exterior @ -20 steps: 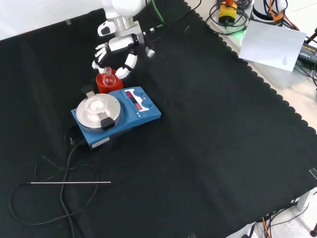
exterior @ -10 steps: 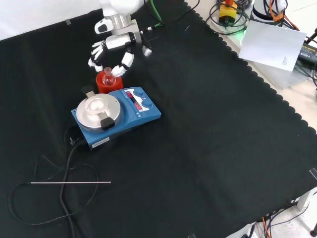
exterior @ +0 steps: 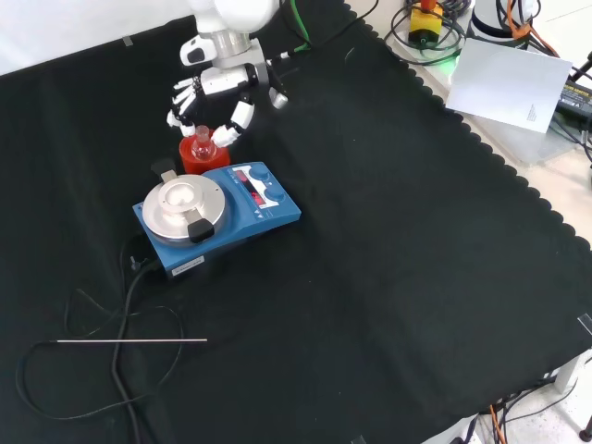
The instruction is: Pick up the round-bottom flask.
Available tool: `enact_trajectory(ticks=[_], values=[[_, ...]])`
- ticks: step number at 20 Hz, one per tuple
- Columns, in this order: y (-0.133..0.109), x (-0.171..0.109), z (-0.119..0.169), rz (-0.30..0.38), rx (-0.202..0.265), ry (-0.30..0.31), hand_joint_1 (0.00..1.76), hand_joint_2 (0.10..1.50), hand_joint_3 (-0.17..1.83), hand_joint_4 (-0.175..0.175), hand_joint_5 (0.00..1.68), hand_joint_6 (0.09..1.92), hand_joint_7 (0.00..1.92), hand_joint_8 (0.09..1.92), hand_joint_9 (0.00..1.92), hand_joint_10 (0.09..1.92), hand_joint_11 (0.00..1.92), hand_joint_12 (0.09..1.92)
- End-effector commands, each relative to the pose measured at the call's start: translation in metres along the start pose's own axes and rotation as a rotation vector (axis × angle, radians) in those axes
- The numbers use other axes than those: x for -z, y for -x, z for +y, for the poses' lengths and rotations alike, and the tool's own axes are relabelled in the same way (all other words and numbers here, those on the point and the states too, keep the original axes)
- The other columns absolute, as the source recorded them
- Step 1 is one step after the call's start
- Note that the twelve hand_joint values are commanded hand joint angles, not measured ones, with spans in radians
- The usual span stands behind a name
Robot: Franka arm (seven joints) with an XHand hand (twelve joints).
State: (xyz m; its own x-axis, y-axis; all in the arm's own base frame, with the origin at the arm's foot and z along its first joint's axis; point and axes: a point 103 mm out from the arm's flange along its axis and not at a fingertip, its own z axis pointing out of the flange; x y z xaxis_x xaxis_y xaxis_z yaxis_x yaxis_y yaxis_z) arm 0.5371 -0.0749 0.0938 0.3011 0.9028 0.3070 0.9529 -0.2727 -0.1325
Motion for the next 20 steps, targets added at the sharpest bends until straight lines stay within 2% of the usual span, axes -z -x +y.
enact_trajectory(ticks=[1,9,20], values=[[-0.006,-0.002,-0.003,-0.041,0.008,0.013,0.90,0.76,0.62,-0.075,0.63,0.80,0.29,0.68,0.41,0.71,0.00,1.30],[-0.001,0.002,0.003,-0.050,-0.001,0.036,0.92,0.76,0.62,-0.075,0.63,0.81,0.29,0.68,0.42,0.71,0.00,1.31],[0.008,0.001,0.006,-0.054,-0.016,0.027,0.93,0.74,0.62,-0.080,0.51,0.79,0.27,0.68,0.40,0.71,0.00,1.31]])
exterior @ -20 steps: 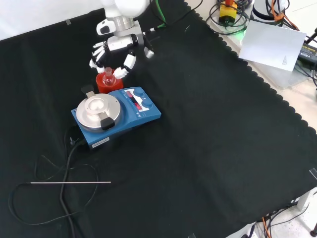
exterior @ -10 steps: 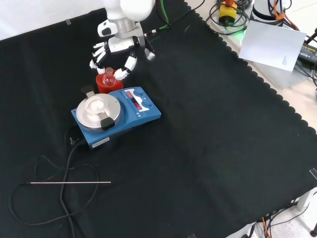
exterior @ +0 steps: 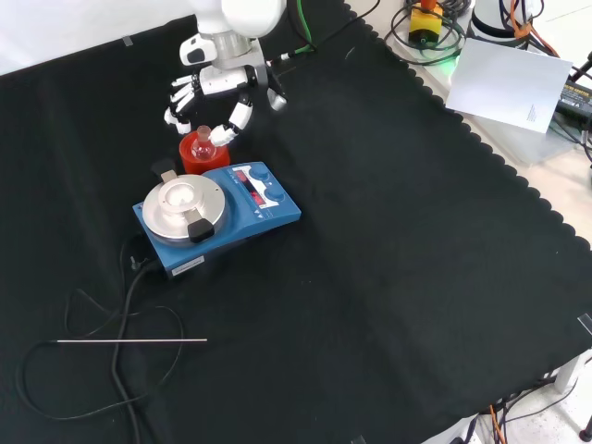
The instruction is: Pick up the round-bottom flask.
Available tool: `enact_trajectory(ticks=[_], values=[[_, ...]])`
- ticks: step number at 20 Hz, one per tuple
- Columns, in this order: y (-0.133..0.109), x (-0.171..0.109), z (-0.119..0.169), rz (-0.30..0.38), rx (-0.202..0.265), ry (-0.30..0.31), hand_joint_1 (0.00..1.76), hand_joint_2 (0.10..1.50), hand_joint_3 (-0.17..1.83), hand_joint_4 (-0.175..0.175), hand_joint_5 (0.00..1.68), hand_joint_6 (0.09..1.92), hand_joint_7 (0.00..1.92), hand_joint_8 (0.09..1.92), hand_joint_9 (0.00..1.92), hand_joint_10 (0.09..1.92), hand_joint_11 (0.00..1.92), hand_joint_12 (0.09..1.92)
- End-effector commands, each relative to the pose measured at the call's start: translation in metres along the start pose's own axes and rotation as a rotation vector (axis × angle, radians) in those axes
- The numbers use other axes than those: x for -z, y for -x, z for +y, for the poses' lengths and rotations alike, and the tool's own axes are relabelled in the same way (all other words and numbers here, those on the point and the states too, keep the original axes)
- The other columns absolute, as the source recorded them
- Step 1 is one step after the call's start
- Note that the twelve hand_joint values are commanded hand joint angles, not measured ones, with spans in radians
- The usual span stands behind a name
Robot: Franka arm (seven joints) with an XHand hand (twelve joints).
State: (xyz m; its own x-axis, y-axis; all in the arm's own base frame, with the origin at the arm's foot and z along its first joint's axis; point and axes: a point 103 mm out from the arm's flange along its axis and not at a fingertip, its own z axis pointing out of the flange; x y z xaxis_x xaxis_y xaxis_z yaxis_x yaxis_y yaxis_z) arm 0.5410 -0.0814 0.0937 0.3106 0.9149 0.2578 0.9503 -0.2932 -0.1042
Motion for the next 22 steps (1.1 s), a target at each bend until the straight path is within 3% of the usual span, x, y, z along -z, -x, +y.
enact_trajectory(ticks=[1,11,22], values=[[0.0040,-0.0026,0.0012,-0.006,-0.006,-0.006,0.93,0.74,0.62,-0.080,0.50,0.79,0.26,0.68,0.40,0.71,0.00,1.31],[0.0096,-0.0078,0.0045,-0.013,-0.017,-0.002,0.94,0.72,0.63,-0.079,0.51,0.80,0.26,0.68,0.40,0.71,0.00,1.30],[0.0112,-0.0094,0.0097,-0.031,-0.021,0.017,0.97,0.72,0.66,-0.069,0.61,0.85,0.27,0.69,0.41,0.72,0.00,1.32]])
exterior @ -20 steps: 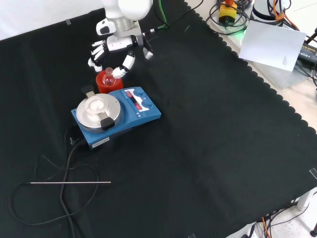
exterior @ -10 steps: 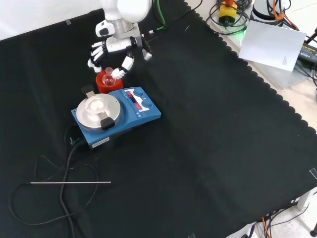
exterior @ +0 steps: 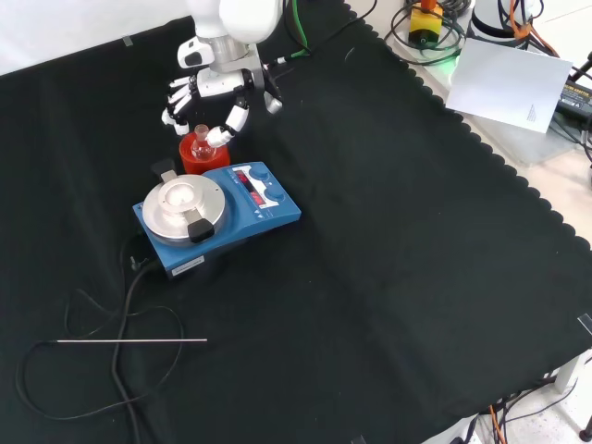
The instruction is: Pick up the round-bottom flask.
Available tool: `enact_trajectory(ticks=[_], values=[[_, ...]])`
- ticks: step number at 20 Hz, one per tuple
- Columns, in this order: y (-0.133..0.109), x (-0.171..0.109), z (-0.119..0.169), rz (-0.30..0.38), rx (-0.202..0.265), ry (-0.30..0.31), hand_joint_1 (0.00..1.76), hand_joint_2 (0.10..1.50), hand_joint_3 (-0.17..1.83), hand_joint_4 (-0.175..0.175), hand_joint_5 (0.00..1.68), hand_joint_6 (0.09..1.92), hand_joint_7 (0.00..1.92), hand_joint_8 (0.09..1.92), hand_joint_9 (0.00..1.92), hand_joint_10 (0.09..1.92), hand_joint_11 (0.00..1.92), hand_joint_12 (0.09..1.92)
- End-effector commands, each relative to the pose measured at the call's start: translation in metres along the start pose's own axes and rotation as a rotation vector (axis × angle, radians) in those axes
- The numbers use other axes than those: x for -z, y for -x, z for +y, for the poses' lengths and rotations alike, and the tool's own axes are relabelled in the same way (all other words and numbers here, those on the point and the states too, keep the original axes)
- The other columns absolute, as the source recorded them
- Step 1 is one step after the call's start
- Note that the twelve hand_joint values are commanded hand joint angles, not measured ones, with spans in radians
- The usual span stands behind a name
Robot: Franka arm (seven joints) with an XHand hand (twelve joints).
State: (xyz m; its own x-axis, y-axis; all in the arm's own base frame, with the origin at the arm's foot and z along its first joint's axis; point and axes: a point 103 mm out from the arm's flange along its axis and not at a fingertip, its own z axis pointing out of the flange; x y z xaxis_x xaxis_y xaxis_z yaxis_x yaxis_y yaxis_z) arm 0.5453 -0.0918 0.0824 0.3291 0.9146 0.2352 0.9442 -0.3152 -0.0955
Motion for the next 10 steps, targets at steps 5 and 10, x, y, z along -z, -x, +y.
enact_trajectory(ticks=[5,10], values=[[-0.0005,-0.0027,0.0035,-0.017,-0.006,0.008,0.97,0.72,0.67,-0.064,0.65,0.87,0.28,0.70,0.42,0.72,0.00,1.33],[-0.0019,-0.0025,0.0071,-0.030,-0.012,0.016,0.98,0.73,0.68,-0.061,0.67,0.88,0.29,0.70,0.43,0.72,0.00,1.34]])
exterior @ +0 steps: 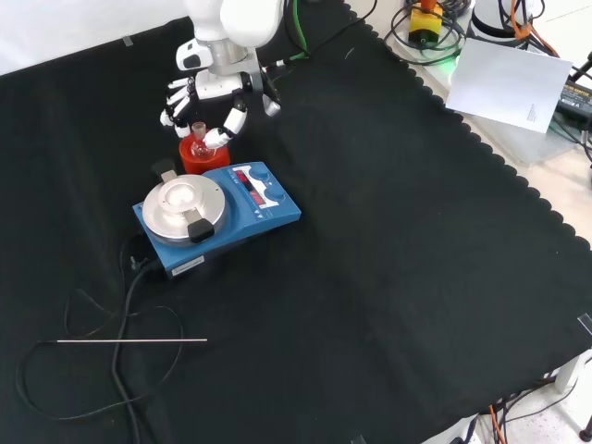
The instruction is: Pick up the round-bottom flask.
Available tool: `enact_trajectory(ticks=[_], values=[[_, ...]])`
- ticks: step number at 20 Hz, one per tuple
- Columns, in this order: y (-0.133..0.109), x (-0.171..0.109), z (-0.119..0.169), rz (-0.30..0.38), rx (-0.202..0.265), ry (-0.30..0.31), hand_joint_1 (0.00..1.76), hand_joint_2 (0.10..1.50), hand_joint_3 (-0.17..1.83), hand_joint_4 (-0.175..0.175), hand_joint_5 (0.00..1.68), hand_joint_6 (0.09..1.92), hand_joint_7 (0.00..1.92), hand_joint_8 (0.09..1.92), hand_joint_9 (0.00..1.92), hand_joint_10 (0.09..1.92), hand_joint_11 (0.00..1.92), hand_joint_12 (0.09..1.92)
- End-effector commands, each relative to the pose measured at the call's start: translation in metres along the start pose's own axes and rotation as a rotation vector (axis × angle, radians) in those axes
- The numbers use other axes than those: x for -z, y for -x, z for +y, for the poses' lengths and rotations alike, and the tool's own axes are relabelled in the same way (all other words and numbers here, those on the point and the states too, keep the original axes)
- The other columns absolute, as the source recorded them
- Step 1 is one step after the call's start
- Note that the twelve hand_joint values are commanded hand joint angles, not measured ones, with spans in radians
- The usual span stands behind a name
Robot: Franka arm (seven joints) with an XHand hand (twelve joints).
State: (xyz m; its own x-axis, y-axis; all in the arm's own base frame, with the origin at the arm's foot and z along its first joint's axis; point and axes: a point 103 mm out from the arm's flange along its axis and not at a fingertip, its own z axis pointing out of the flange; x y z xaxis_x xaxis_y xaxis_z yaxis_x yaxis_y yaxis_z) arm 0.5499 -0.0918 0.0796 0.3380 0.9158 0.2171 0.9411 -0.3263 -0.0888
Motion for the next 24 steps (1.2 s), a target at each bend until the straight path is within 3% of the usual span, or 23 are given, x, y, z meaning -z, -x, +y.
enact_trajectory(ticks=[1,6,10,14,24], values=[[-0.001,0.001,0.003,-0.011,-0.005,0.007,0.98,0.73,0.68,-0.060,0.68,0.88,0.29,0.70,0.43,0.72,0.00,1.35],[0.004,0.003,0.005,0.015,-0.003,-0.006,0.97,0.72,0.68,-0.065,0.66,0.88,0.29,0.70,0.43,0.72,0.01,1.35],[0.015,0.004,0.004,0.071,-0.007,-0.015,0.94,0.66,0.69,-0.087,0.44,0.83,0.26,0.70,0.41,0.72,0.00,1.34],[0.026,0.004,0.001,0.093,-0.017,-0.011,0.90,0.62,0.69,-0.091,0.36,0.74,0.26,0.71,0.40,0.73,0.00,1.34],[0.024,0.005,-0.001,0.112,-0.012,-0.002,0.88,0.63,0.64,-0.075,0.58,0.83,0.28,0.72,0.41,0.73,0.00,1.34]])
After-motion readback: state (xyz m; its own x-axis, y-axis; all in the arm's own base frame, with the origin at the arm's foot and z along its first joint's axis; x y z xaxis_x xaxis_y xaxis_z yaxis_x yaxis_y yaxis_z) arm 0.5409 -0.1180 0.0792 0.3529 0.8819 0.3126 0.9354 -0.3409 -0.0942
